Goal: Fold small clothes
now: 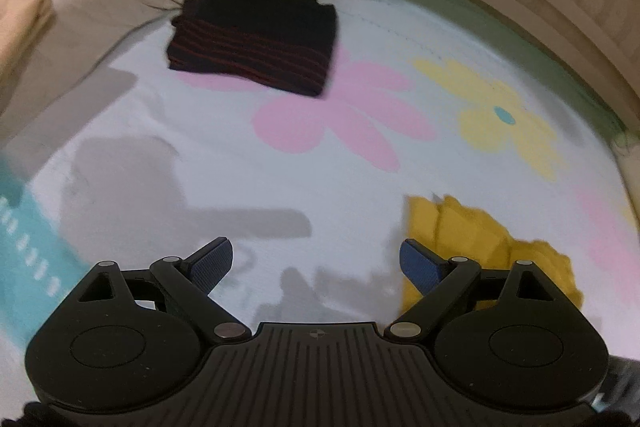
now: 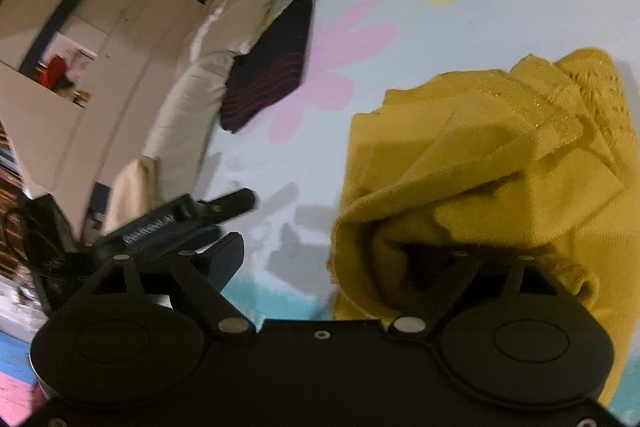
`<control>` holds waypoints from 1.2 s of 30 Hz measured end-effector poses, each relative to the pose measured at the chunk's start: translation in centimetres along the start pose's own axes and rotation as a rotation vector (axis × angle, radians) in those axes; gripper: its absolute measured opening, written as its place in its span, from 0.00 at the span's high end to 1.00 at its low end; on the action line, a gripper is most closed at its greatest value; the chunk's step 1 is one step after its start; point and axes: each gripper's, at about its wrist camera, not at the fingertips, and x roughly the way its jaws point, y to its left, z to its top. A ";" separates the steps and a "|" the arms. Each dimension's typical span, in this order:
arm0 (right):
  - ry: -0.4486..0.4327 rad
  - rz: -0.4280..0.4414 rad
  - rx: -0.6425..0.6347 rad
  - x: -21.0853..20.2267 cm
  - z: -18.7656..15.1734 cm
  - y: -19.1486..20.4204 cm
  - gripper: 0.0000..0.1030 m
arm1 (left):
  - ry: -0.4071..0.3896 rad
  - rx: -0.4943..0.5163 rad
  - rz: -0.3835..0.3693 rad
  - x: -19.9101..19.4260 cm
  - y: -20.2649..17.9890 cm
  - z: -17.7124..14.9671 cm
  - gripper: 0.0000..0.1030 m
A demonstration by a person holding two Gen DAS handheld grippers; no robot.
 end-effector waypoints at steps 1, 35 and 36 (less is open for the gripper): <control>0.000 -0.040 -0.055 0.3 -0.3 0.9 0.14 | -0.006 -0.005 -0.002 -0.2 0.1 0.2 0.12; -0.217 -0.122 -0.321 -7.3 -0.1 -1.5 0.27 | 0.033 0.289 -0.147 -1.0 -7.1 -2.2 0.12; -0.202 -0.148 -0.326 -7.3 -0.1 -2.1 0.40 | 0.046 0.325 -0.165 -0.9 -8.1 -2.9 0.12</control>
